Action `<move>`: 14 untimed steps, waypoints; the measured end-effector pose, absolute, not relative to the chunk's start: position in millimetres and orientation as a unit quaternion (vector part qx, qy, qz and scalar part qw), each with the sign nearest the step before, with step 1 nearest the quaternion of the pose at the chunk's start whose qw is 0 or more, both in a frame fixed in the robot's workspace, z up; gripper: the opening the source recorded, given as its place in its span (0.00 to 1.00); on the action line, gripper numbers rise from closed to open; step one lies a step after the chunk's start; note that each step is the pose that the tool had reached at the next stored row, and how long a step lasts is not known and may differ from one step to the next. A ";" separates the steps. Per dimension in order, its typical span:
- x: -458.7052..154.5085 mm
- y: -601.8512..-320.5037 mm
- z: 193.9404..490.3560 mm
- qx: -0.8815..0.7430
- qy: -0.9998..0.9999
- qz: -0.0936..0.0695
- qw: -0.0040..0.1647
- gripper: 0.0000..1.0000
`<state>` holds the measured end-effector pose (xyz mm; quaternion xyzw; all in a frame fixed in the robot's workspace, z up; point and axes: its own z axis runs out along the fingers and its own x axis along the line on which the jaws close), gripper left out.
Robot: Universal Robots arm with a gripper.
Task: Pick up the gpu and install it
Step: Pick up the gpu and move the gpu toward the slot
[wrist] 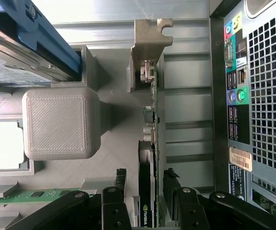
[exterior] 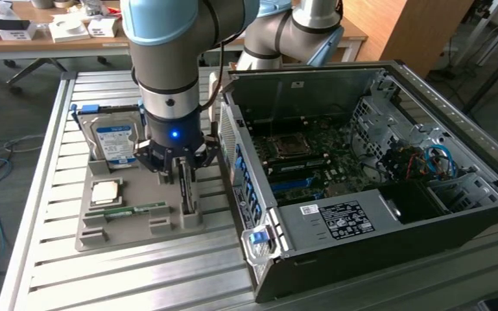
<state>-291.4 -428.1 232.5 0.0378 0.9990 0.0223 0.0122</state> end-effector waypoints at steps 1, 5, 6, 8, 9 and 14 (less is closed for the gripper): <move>-291.4 -428.1 232.6 0.038 0.999 0.022 0.012 0.44; -291.4 -428.1 232.5 0.038 0.999 0.022 0.012 0.44; -291.4 -428.1 232.5 0.038 0.999 0.022 0.012 0.44; -291.4 -428.1 232.5 0.038 0.999 0.022 0.012 0.43; -291.4 -428.1 232.5 0.038 0.999 0.022 0.012 0.36; -290.5 -428.2 232.4 0.038 0.999 0.022 0.012 0.36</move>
